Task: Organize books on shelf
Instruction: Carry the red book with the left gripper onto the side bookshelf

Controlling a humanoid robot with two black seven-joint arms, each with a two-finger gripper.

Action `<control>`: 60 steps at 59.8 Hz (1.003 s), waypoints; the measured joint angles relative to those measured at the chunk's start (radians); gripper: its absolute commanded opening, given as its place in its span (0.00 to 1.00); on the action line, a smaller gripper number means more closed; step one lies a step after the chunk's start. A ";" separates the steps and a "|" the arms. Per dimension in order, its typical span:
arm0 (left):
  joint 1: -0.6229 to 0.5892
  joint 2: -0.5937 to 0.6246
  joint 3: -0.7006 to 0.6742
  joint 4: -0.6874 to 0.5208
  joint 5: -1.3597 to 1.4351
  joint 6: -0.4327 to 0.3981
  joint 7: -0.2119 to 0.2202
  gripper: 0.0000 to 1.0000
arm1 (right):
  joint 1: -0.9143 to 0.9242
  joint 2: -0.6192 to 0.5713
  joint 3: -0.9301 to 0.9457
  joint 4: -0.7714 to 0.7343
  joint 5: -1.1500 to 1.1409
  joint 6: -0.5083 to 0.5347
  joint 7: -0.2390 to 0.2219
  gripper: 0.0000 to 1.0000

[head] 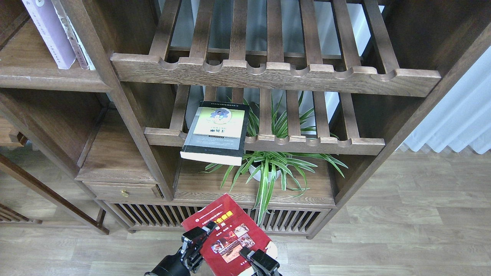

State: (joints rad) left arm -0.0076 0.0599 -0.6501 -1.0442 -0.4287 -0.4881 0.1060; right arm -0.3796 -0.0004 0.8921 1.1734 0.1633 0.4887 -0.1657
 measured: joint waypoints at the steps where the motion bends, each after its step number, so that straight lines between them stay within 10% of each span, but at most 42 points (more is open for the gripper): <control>1: 0.000 0.001 0.000 0.000 0.001 0.000 0.002 0.06 | 0.000 0.000 0.001 0.000 0.000 0.000 0.000 0.05; 8: 0.001 0.022 0.000 0.000 0.011 0.000 0.013 0.06 | 0.000 0.000 0.005 0.000 0.000 0.000 0.000 0.10; 16: 0.007 0.066 0.006 -0.006 0.015 -0.002 0.009 0.06 | 0.002 0.002 0.007 0.000 -0.001 0.000 0.001 0.88; 18: 0.008 0.074 0.000 -0.006 0.014 -0.001 0.005 0.06 | 0.002 0.000 0.006 0.001 -0.006 0.000 0.002 0.92; 39: 0.089 0.294 -0.136 -0.144 0.010 0.000 0.005 0.06 | 0.003 -0.003 0.001 0.003 -0.078 0.000 0.001 0.99; 60: 0.326 0.685 -0.661 -0.433 0.009 -0.001 0.014 0.06 | 0.011 0.000 -0.014 -0.028 -0.081 0.000 -0.004 0.99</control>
State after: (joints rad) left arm 0.3186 0.7450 -1.3110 -1.4772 -0.4193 -0.4887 0.1195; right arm -0.3681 -0.0001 0.8781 1.1449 0.0827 0.4887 -0.1699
